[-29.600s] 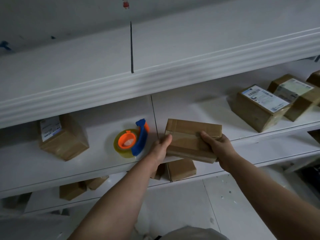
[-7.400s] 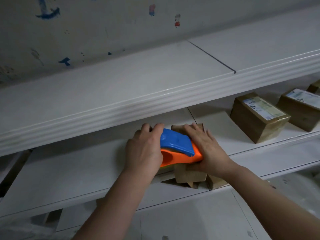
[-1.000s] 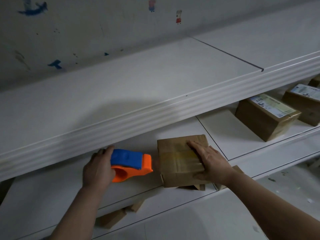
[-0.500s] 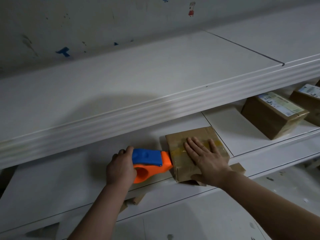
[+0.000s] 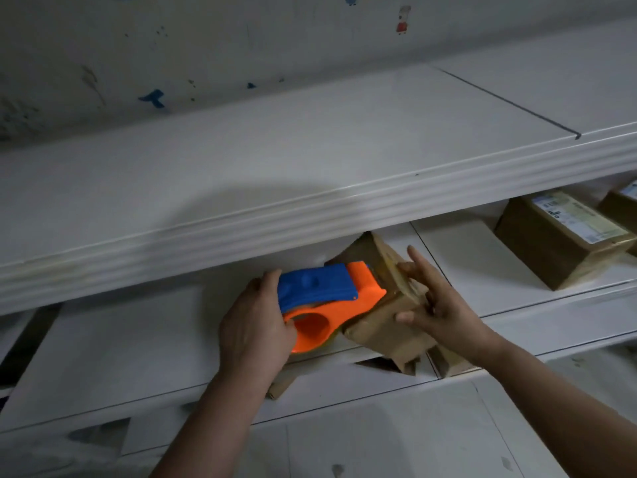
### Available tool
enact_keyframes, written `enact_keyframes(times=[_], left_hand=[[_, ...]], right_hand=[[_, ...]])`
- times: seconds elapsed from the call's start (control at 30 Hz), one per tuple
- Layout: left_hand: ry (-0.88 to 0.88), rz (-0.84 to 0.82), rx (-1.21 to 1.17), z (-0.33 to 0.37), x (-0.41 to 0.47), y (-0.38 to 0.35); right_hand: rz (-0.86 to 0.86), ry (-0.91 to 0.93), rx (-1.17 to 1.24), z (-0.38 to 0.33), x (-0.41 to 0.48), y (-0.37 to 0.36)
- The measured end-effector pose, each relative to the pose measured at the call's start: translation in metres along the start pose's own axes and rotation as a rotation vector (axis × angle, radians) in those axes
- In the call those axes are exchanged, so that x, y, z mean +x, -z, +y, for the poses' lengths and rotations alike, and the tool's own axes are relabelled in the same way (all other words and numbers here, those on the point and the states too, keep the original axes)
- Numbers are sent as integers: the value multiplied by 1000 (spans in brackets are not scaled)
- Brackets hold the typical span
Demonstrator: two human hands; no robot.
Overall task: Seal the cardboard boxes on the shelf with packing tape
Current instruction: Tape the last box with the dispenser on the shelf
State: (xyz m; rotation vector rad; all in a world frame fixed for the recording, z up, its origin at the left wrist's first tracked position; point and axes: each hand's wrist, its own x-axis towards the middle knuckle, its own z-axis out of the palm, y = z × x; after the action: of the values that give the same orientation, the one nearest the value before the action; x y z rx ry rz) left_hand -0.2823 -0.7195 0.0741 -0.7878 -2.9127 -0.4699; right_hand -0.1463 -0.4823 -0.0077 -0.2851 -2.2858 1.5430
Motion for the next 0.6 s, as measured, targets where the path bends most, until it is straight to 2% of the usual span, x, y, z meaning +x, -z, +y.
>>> enact_keyframes(times=[0.13,0.2,0.33,0.43,0.6], left_hand=[[-135,49,137,46,-4,10],[-185,71,196,62,-5,11],[-239,85,238,74,-3,14],[-243,70,233,68,0,14],[-53,31,219,23,21,17]], right_hand=[[-62,152,-399,-5,-6,23],[-36,112,-495,-8,-4,24],[101,73,-473,-5,-7,25],[119,40,-489,-3,-12,27],[99,35,-441,12,-21,48]])
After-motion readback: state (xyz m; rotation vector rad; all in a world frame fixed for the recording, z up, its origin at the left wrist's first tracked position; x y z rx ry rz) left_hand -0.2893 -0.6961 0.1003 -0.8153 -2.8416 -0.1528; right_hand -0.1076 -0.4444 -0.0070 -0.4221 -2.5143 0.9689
